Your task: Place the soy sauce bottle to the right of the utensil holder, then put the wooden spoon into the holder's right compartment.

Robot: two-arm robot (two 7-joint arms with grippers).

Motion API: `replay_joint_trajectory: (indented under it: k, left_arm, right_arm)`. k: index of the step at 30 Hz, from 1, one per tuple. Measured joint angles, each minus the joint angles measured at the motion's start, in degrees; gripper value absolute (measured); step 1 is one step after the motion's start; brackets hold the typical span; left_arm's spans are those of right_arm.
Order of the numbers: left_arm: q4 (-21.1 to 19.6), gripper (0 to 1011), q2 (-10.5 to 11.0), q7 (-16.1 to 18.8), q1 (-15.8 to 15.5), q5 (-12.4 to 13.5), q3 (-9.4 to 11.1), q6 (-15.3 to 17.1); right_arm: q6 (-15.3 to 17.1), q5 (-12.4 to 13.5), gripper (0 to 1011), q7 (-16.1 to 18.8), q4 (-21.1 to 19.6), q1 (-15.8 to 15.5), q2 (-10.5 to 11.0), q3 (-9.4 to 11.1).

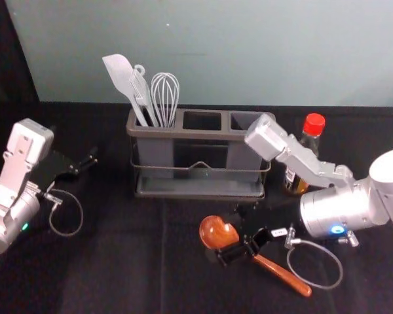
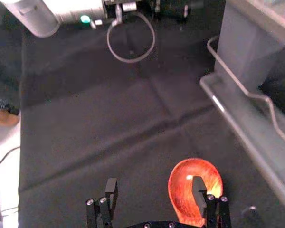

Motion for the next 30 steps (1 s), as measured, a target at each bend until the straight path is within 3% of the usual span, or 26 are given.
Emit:
replay_joint_trajectory:
  k: [6, 14, 30]
  left_arm:
    - [0.0, 1005, 0.0, 0.0, 0.0, 0.0, 0.0, 0.0]
    - [0.0, 1005, 0.0, 0.0, 0.0, 0.0, 0.0, 0.0]
    - [0.0, 1005, 0.0, 0.0, 0.01, 0.0, 0.0, 0.0]
  right_arm:
    - [1.97, -0.92, 1002, -1.32, 1.14, 1.52, -0.26, -1.97]
    - [1.4, -3.98, 1002, -2.61, 3.5, 3.03, -0.81, -4.7]
    - [-0.1, -8.23, 1002, -3.39, 6.55, 4.24, -3.21, -5.66]
